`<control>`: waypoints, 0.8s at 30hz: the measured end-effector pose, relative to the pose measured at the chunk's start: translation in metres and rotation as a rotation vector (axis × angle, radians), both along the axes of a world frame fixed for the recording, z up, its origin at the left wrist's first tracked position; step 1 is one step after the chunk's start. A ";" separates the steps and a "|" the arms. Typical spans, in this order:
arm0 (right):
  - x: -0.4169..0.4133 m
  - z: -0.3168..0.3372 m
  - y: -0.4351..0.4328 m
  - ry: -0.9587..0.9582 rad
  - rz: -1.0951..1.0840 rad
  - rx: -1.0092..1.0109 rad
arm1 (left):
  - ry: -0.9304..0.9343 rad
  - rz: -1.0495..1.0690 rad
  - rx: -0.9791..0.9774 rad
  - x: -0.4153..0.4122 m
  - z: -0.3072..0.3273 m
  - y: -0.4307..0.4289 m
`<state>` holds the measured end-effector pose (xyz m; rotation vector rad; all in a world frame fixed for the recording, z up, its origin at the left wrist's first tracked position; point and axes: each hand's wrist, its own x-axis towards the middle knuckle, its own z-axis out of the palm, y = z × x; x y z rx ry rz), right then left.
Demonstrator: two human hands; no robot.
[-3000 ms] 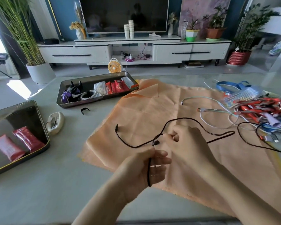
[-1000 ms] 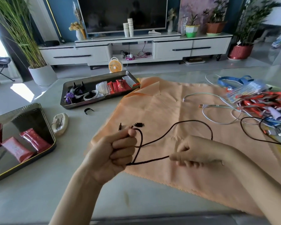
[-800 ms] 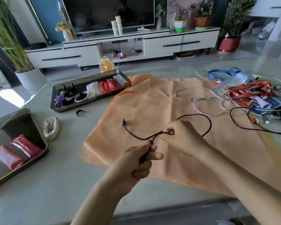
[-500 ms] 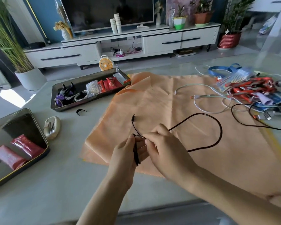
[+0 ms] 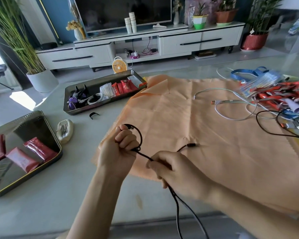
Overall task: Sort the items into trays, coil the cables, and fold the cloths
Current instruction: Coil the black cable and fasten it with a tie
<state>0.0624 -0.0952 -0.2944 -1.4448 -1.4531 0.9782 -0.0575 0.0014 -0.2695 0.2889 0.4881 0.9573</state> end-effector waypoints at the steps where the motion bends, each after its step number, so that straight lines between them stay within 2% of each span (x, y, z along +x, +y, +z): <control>1: 0.006 0.003 0.001 0.101 0.049 -0.072 | -0.015 -0.012 0.015 -0.001 0.001 0.000; 4: 0.029 0.013 0.001 0.319 0.218 -0.260 | -0.054 -0.022 0.046 -0.005 0.003 0.001; 6: 0.045 0.019 0.001 0.297 0.311 -0.373 | -0.071 -0.019 0.048 -0.012 0.008 0.006; 8: 0.059 0.024 0.002 0.188 0.356 -0.422 | -0.078 -0.033 0.047 -0.020 0.013 0.008; 10: 0.071 0.028 0.004 -0.001 0.332 -0.439 | -0.095 -0.100 0.053 -0.025 0.016 0.008; 13: 0.086 0.026 0.011 -0.311 0.173 -0.447 | -0.215 -0.367 0.062 -0.028 0.013 0.001; 15: 0.092 0.021 0.016 -0.445 0.041 -0.394 | -0.206 -0.516 0.097 -0.024 0.013 -0.006; 17: 0.092 0.018 0.021 -0.576 -0.032 -0.268 | -0.021 -0.575 0.173 -0.012 0.010 -0.017; 19: 0.085 0.015 0.025 -0.693 -0.097 -0.135 | 0.282 -0.560 0.240 0.004 0.000 -0.028; 21: 0.075 0.015 0.027 -0.671 -0.194 -0.048 | 0.525 -0.486 0.303 0.016 -0.013 -0.036; 24: 0.056 0.015 0.024 -0.586 -0.335 0.075 | 0.595 -0.310 0.255 0.027 -0.023 -0.042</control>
